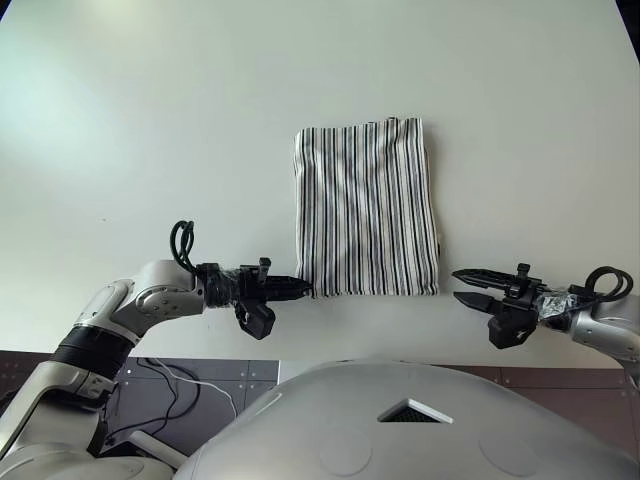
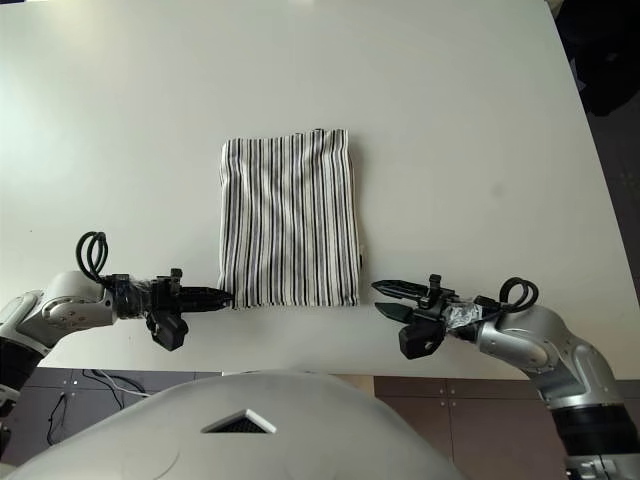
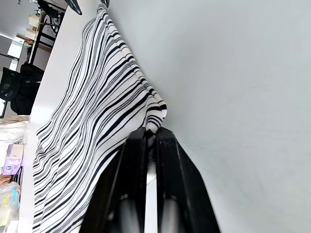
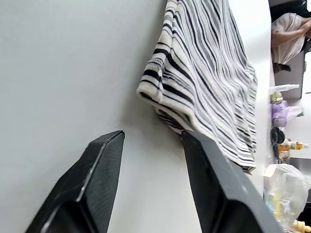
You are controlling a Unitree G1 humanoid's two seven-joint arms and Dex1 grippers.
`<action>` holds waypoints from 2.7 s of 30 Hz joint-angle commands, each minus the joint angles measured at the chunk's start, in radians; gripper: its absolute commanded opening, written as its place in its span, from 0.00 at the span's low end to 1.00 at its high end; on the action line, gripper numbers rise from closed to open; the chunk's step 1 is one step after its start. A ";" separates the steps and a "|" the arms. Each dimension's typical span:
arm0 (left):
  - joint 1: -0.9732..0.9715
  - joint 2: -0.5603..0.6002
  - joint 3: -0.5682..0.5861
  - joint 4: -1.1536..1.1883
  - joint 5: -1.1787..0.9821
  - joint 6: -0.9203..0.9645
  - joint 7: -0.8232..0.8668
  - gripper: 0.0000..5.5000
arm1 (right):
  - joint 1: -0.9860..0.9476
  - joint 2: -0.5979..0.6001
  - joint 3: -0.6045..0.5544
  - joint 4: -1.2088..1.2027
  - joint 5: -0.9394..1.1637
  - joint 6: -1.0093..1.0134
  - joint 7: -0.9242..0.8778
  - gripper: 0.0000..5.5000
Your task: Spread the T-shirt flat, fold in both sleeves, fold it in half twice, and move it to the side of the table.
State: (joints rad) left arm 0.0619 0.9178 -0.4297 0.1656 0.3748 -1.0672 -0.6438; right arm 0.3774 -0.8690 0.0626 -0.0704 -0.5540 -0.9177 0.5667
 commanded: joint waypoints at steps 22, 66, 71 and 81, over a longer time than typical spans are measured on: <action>-0.059 0.012 -0.043 0.035 -0.062 0.006 -0.086 0.02 | -0.228 -0.009 0.331 0.173 -0.415 -0.044 -0.345 0.09; -0.586 -0.504 0.085 0.533 -0.425 0.871 -0.135 0.14 | -0.618 0.225 0.120 0.382 0.858 1.136 0.234 0.16; -0.535 -0.564 0.237 0.364 -0.515 0.855 -0.031 0.14 | -0.563 0.264 -0.012 0.230 0.899 1.116 0.176 0.16; -0.516 -0.576 0.263 0.266 -0.390 0.842 0.098 0.14 | -0.571 0.364 0.153 0.140 0.917 1.135 0.408 0.16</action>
State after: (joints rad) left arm -0.4522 0.3332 -0.1810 0.4485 -0.0301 -0.2213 -0.5606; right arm -0.1826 -0.5107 0.1870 0.0274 0.3896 0.2062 0.9417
